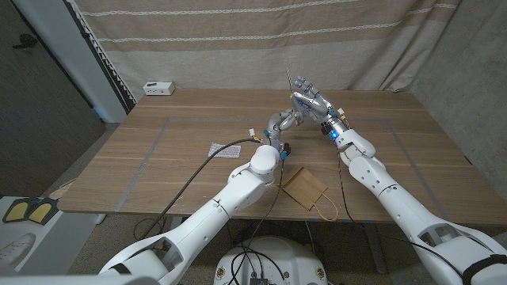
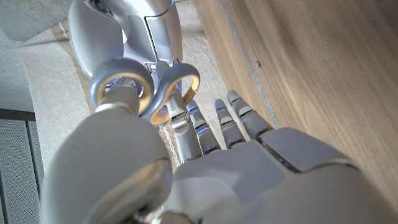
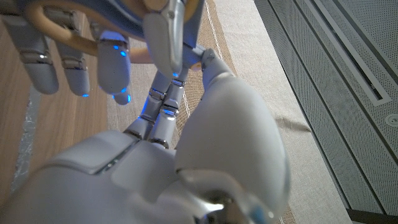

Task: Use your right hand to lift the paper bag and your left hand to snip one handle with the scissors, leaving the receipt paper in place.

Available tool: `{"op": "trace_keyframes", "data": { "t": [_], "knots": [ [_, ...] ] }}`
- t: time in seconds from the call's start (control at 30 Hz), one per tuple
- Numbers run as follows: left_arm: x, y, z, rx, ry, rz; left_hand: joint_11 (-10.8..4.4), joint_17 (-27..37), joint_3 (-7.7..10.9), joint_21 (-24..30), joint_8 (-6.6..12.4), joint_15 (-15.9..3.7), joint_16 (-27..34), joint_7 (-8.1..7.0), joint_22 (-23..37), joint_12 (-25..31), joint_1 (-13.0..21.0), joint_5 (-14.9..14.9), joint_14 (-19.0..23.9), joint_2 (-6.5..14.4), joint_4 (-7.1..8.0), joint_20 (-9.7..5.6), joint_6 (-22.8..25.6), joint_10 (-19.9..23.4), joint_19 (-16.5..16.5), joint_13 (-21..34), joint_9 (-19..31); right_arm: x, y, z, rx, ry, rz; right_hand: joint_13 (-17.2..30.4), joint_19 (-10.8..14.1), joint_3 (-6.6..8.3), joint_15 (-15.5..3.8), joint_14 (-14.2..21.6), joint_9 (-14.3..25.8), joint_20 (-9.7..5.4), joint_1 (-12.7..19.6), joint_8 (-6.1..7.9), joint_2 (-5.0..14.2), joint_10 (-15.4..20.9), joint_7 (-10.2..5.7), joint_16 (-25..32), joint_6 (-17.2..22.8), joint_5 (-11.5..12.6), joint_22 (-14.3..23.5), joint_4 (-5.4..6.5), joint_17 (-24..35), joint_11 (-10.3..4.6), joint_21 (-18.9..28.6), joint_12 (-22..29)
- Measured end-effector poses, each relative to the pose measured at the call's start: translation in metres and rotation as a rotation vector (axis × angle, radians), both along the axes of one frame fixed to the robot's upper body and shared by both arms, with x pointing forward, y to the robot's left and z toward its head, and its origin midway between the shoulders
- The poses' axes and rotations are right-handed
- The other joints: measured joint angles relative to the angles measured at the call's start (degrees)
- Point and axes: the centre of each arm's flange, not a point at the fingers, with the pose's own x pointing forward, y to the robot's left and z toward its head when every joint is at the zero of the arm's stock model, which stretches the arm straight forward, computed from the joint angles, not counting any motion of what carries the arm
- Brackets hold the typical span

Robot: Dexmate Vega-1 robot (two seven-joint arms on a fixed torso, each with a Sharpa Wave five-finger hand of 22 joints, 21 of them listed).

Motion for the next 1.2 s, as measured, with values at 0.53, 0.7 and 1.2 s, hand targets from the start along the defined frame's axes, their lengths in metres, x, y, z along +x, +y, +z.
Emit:
{"op": "trace_keyframes", "data": {
  "t": [0.53, 0.7, 1.2],
  "knots": [
    [-0.0017, 0.0017, -0.0025, -0.054, -0.02, 0.022, 0.01, 0.2, 3.66, 0.4, 8.41, 0.0, 0.0, -0.85, 0.3, 0.0, 3.8, -0.4, 2.0, -0.3, 0.22, 0.1, 3.3, 2.7, 0.7, 0.3, 7.7, -0.0023, 0.0029, 0.0003, -0.006, -0.001, 0.007, -0.3, 0.0, -0.05, -0.1, -0.1, 0.3, 0.0, 0.0, -0.44, 0.0, 0.0, 0.32, 0.0, 0.3, 0.0, -0.2, -0.04, 0.0, 0.0, 0.0, -0.3],
    [-0.0023, 0.0019, -0.0033, -0.061, -0.022, 0.025, 0.1, 0.3, 4.1, 0.4, 9.05, 0.0, 0.0, -0.84, 0.3, 0.0, 4.1, -0.4, 2.0, -0.6, 0.2, 0.1, 3.2, 2.8, 0.7, 0.3, 8.6, -0.0026, 0.0026, -0.0002, -0.007, 0.002, 0.006, -0.3, 0.0, -0.05, -0.1, -0.1, 0.3, -0.02, 0.0, -0.44, 0.0, 0.0, 0.32, 0.0, 0.3, 0.0, -0.2, -0.05, 0.0, -0.01, 0.0, -0.3],
    [-0.0034, -0.0002, -0.0024, -0.072, -0.023, 0.023, 0.1, 0.3, 4.79, 0.4, 10.22, 0.0, 0.0, -0.7, 0.3, 0.0, 4.1, -0.4, 2.0, -0.6, 0.43, 0.1, 3.1, 2.8, 0.7, 0.3, 9.5, -0.0034, -0.0007, -0.001, -0.017, 0.005, -0.006, -0.1, -4.1, -1.07, -0.52, -0.5, 0.8, -0.17, -1.6, -1.92, 1.53, -1.8, 1.18, -1.8, -0.6, 0.7, -0.4, 1.26, 0.0, 0.09, -1.2, -1.6]
  ]
}}
